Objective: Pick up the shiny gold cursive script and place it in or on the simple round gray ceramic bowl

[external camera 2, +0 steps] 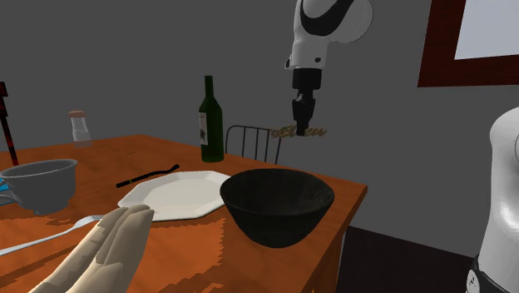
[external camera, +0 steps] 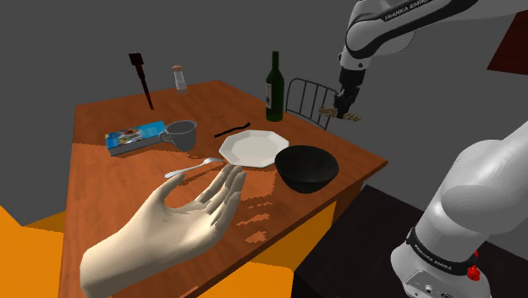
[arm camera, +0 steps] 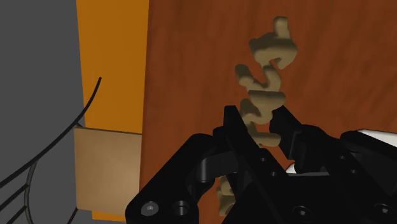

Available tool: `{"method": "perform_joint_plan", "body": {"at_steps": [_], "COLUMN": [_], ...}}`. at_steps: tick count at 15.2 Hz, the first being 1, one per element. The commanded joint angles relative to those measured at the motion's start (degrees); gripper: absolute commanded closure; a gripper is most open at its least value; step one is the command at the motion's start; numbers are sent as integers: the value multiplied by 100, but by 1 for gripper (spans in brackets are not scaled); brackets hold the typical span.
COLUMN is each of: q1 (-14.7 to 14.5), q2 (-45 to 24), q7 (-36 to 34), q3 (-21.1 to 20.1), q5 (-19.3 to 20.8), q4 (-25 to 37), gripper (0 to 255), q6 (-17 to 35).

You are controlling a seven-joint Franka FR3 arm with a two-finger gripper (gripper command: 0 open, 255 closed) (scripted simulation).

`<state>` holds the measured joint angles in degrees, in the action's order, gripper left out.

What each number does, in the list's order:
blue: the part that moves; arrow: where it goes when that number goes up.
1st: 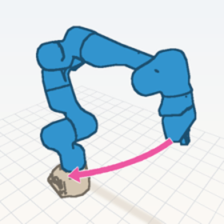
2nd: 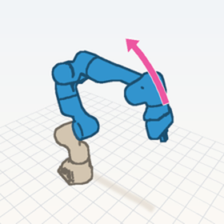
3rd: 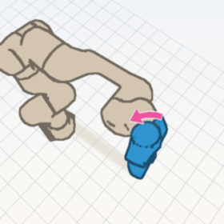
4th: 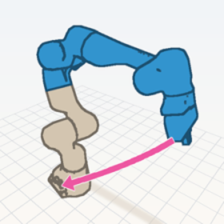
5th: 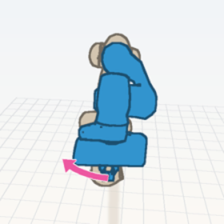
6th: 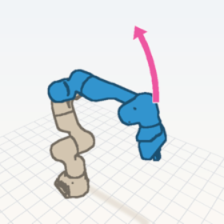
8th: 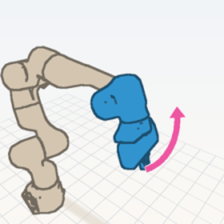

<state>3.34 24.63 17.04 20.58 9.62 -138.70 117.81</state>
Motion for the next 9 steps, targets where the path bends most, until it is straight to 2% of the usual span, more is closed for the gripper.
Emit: {"method": "perform_joint_plan", "body": {"at_steps": [1,6,9], "q1": [-1,-9,-98], "q2": [60,139,517], "q7": [-6,-7,-438], "q3": [-28,-76,-424], "q5": [-4,-22,-61], "q4": [122,398,69], "gripper": [255,255,255], "q6": [-184,-538,-620]}}
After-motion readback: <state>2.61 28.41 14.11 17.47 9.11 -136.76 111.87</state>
